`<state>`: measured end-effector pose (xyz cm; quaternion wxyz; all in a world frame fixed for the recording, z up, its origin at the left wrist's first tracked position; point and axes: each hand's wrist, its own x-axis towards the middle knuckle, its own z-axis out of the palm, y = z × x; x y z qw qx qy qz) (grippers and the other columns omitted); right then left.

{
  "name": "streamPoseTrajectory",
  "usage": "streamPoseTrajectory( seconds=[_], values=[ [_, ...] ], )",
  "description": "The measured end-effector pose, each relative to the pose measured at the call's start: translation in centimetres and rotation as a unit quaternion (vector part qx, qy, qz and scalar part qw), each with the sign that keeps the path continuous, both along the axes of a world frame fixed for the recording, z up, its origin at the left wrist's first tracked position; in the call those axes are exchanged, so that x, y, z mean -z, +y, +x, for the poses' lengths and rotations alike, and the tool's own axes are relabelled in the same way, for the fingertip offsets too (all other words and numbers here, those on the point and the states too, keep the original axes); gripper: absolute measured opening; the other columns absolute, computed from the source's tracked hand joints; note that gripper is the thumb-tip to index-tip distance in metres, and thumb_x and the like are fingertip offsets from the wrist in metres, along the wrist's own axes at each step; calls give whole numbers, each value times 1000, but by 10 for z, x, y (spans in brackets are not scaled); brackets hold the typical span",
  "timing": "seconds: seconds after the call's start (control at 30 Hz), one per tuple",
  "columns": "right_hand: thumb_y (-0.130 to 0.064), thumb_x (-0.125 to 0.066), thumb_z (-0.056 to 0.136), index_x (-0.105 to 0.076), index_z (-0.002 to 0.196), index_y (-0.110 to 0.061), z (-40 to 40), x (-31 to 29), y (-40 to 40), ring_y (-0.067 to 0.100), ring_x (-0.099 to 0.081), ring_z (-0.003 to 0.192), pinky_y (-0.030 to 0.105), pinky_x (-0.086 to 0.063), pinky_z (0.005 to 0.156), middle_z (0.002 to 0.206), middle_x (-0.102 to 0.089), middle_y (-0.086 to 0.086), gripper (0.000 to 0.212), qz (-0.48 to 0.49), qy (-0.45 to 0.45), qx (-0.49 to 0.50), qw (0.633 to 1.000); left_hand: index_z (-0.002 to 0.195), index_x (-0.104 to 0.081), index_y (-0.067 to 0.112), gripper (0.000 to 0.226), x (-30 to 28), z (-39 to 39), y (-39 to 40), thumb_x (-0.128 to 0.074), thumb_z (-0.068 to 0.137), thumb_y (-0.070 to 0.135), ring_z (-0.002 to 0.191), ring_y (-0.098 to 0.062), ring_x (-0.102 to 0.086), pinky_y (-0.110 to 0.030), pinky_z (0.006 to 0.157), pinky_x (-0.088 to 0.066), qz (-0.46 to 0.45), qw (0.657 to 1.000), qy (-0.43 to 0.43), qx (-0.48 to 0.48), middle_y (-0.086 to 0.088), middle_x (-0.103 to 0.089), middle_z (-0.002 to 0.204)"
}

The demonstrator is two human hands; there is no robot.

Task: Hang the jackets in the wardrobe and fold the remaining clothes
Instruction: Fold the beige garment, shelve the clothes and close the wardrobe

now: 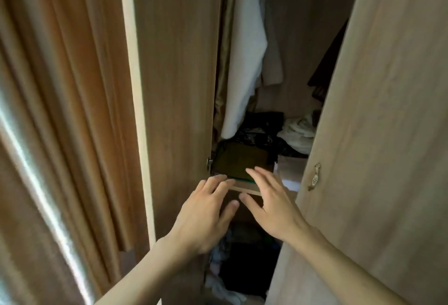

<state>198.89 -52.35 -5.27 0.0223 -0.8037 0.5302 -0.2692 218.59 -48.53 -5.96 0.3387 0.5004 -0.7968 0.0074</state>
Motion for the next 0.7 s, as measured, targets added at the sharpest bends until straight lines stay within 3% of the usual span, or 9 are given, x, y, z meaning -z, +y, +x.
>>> streamPoseTrajectory(
  seconds=[0.27, 0.43, 0.6, 0.7],
  values=[
    [-67, -34, 91, -27, 151, -38, 31, -13, 33, 5, -23, 144, 26, -25, 112, 158, -27, -15, 68, -16, -11, -18, 1000, 145, -37, 33, 51, -14, 28, 34, -34, 99, 54, 135, -5, -34, -28, 109, -42, -40, 999, 25, -5, 16, -35, 150],
    [-65, -39, 93, -27, 152, -35, 52, -17, 41, 6, -22, 145, 23, -25, 112, 158, -26, -12, 68, -16, -31, -42, 998, 153, -23, 30, 65, -26, 42, 51, -49, 95, 42, 139, -11, -29, -28, 114, -31, -85, 991, 49, -92, 11, -37, 151],
    [-56, -47, 96, -27, 153, -26, 75, -21, 44, 6, -26, 142, 17, -21, 109, 155, -33, -10, 67, -31, -65, -75, 995, 153, -22, 23, 73, -50, 66, 56, -55, 89, 32, 146, -26, -18, -39, 116, -24, -119, 976, 54, -174, -1, -22, 160],
    [-58, -43, 96, -26, 154, -22, 88, -27, 44, 10, -24, 145, 23, -23, 115, 157, -32, -6, 70, -30, -39, -93, 994, 155, -14, 19, 80, -63, 75, 51, -59, 89, 21, 148, -26, -8, -37, 117, -16, -92, 973, 110, -179, -4, -11, 162]
  ],
)
